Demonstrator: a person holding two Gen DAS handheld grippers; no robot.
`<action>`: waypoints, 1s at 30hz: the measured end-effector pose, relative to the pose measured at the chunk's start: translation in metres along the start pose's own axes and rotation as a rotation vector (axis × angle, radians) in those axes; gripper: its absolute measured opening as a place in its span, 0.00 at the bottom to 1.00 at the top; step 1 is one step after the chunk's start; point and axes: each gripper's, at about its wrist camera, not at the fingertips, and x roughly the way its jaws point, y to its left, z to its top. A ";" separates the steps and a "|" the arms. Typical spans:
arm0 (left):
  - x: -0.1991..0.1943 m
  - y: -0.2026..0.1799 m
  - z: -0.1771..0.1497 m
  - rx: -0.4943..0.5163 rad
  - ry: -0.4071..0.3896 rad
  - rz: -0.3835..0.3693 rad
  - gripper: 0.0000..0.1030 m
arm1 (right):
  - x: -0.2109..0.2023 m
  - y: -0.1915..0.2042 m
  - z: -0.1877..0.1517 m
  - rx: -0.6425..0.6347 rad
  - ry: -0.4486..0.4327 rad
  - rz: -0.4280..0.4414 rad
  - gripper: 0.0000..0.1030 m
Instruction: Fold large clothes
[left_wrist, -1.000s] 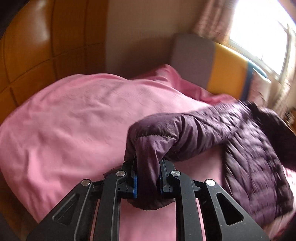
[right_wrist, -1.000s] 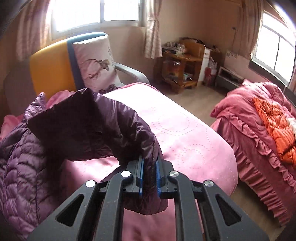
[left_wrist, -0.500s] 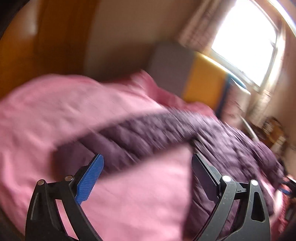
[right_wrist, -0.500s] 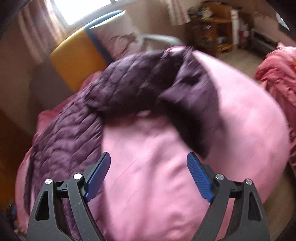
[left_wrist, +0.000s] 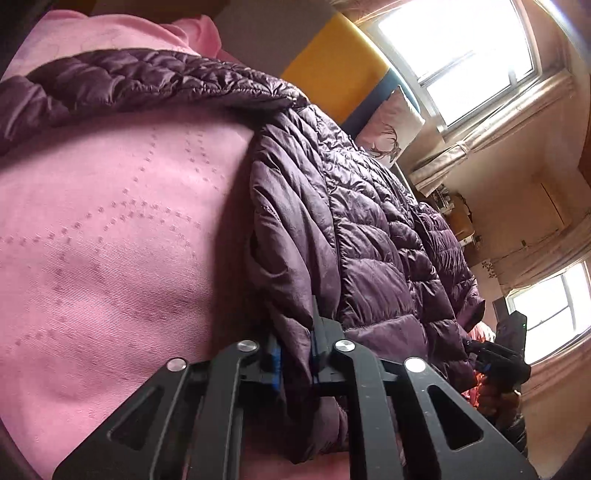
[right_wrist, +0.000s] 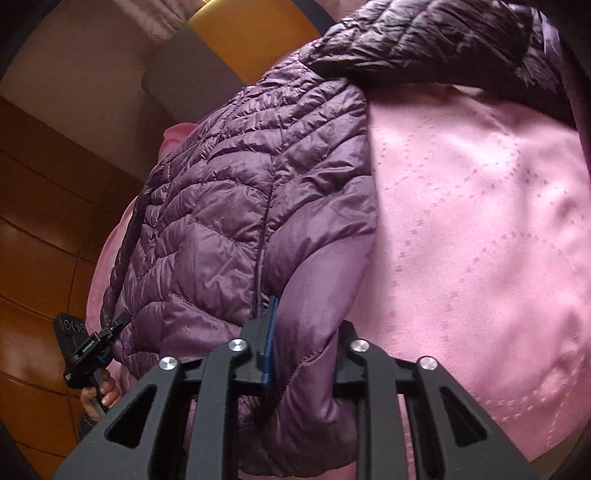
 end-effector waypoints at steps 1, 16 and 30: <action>-0.005 0.000 0.001 0.015 -0.009 0.015 0.05 | -0.006 0.009 -0.001 -0.039 -0.017 -0.016 0.09; -0.092 0.009 -0.121 0.059 0.090 0.179 0.05 | -0.037 -0.001 -0.132 -0.243 0.136 -0.236 0.11; -0.213 0.148 -0.004 -0.401 -0.441 0.691 0.86 | 0.023 0.136 -0.069 -0.512 -0.078 -0.218 0.75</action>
